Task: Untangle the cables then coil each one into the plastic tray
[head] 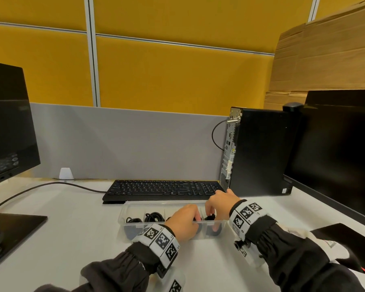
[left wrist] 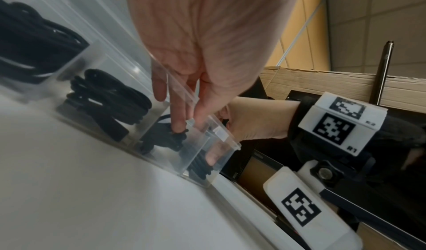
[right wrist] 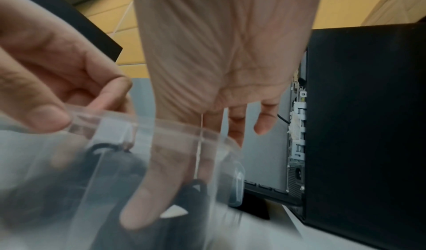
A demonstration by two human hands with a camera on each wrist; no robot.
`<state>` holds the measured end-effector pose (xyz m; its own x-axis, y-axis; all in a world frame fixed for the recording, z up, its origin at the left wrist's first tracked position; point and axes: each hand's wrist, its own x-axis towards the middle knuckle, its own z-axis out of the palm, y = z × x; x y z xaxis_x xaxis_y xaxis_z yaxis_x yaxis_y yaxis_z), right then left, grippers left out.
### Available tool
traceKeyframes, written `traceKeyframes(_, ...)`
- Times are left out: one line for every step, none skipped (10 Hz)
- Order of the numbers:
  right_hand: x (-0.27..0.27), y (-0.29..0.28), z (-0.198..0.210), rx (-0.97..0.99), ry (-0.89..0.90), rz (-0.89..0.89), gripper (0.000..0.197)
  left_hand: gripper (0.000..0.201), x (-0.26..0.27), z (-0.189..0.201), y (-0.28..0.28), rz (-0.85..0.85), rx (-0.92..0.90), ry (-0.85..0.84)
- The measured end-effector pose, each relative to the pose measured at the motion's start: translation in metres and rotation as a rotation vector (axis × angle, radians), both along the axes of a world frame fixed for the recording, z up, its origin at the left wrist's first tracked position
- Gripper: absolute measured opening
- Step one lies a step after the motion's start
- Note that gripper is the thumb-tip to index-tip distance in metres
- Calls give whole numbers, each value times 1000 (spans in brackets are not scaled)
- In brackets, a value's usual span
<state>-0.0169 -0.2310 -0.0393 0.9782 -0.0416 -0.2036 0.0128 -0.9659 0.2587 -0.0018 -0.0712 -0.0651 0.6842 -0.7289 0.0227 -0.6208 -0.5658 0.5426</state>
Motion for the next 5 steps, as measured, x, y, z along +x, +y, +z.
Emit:
traceKeyframes(-3, -6, 0, 85, -16, -19, 47, 10, 0, 0, 1, -6, -38, 37)
traceKeyframes(-9, -13, -2, 240, -106, -54, 40, 11, 2, 0, 6, 7, -104, 84)
traceKeyframes(-19, -15, 0, 353, -223, -96, 32, 14, 2, 2, 17, 43, -143, 82)
traceKeyframes(-32, -12, -1, 488, -326, -180, 23, 13, -3, 2, 30, 85, -178, 36)
traceKeyframes(-46, -5, 3, 623, -376, -227, 21, 12, -10, 8, 43, 100, -183, -19)
